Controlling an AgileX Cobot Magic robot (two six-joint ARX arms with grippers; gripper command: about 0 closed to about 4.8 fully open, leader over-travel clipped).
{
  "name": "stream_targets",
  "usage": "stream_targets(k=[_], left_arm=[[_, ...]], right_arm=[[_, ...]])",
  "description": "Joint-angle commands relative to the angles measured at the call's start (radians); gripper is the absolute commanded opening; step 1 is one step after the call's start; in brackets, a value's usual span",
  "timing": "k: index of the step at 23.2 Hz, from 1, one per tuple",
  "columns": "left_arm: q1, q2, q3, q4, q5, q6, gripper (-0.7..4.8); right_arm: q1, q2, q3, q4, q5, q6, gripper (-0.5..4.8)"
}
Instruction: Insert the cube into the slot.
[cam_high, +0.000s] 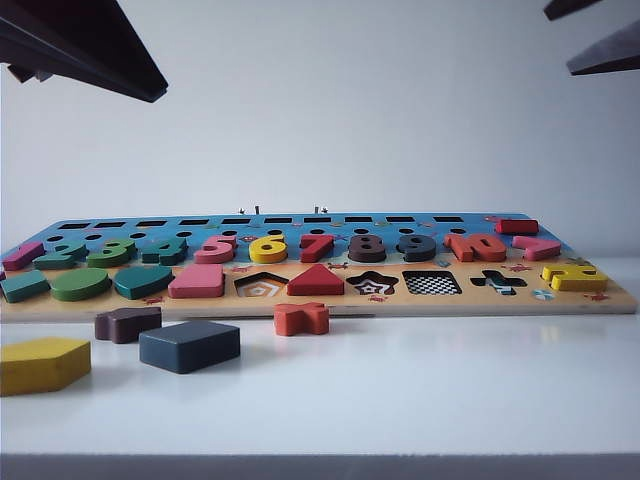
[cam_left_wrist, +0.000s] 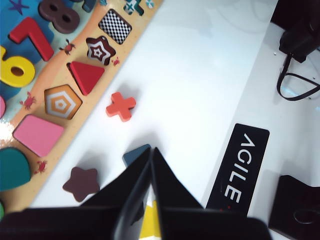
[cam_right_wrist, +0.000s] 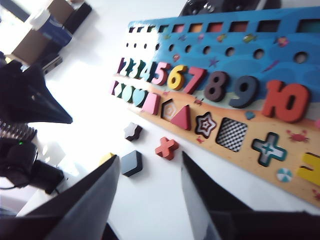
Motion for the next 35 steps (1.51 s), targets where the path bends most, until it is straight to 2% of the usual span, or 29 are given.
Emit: stream_targets(k=[1, 3, 5, 8, 14, 19, 23, 25, 29, 35], left_arm=[[0.001, 0.0, 0.005, -0.014, 0.008, 0.004, 0.17], [0.001, 0.0, 0.004, -0.017, 0.008, 0.003, 0.17], [0.001, 0.0, 0.0, -0.017, 0.007, 0.003, 0.17], [0.003, 0.0, -0.025, -0.007, 0.006, 0.004, 0.17], [0.007, -0.003, -0.067, 0.05, -0.009, 0.007, 0.17], [0.02, -0.003, -0.068, 0.094, -0.009, 0.006, 0.17], [0.021, -0.002, -0.068, 0.11, -0.017, 0.006, 0.17], [0.021, -0.003, -0.068, 0.096, -0.033, 0.006, 0.17], [0.021, -0.003, -0.067, 0.052, -0.039, 0.007, 0.17], [0.022, -0.004, -0.064, 0.034, -0.056, 0.006, 0.17]], right_arm=[[0.082, 0.064, 0.053, -0.048, 0.001, -0.066, 2.91], [0.168, 0.128, 0.101, -0.117, 0.039, -0.109, 3.48], [0.224, 0.164, 0.125, -0.161, 0.107, -0.126, 3.71], [0.327, 0.217, 0.154, -0.214, 0.231, -0.164, 3.93], [0.474, 0.238, 0.16, -0.227, 0.296, -0.166, 4.2], [0.542, 0.238, 0.164, -0.237, 0.331, -0.164, 4.26], [0.584, 0.248, 0.164, -0.244, 0.342, -0.166, 4.57], [0.625, 0.27, 0.164, -0.242, 0.346, -0.196, 4.79], [0.689, 0.308, 0.165, -0.241, 0.388, -0.266, 4.79], [0.737, 0.357, 0.203, -0.232, 0.459, -0.344, 4.79]])
